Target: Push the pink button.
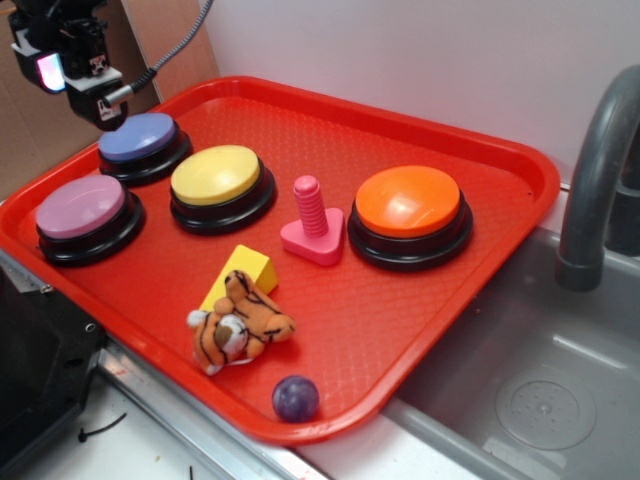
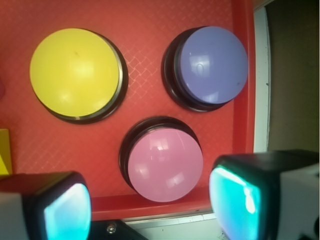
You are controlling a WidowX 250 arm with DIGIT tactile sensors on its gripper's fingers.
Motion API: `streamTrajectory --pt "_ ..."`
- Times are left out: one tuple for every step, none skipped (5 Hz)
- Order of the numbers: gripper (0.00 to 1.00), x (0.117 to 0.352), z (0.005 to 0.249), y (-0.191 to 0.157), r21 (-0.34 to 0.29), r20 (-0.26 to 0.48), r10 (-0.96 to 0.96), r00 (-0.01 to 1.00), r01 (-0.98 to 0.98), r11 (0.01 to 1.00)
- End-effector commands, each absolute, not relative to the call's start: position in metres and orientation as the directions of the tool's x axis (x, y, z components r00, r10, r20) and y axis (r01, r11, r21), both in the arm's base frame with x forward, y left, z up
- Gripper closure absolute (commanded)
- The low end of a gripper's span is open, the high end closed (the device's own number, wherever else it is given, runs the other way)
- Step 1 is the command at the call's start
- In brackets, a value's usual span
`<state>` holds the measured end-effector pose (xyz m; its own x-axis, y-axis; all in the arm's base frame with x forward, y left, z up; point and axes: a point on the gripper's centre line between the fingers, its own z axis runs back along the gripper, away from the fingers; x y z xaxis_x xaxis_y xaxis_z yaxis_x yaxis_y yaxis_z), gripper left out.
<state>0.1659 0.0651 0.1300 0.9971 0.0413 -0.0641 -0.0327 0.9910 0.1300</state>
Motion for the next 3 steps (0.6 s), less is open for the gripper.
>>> streamTrajectory --pt "0.00 0.1762 0.1495 0.0611 0.142 -0.001 0.018 1.000 -0.018 0.990" --pt "0.00 0.1754 0.1530 0.0603 0.105 0.014 0.009 1.000 -0.010 0.994" --pt "0.00 0.1741 0.1535 0.0619 0.085 -0.014 -0.034 0.999 0.035 0.996"
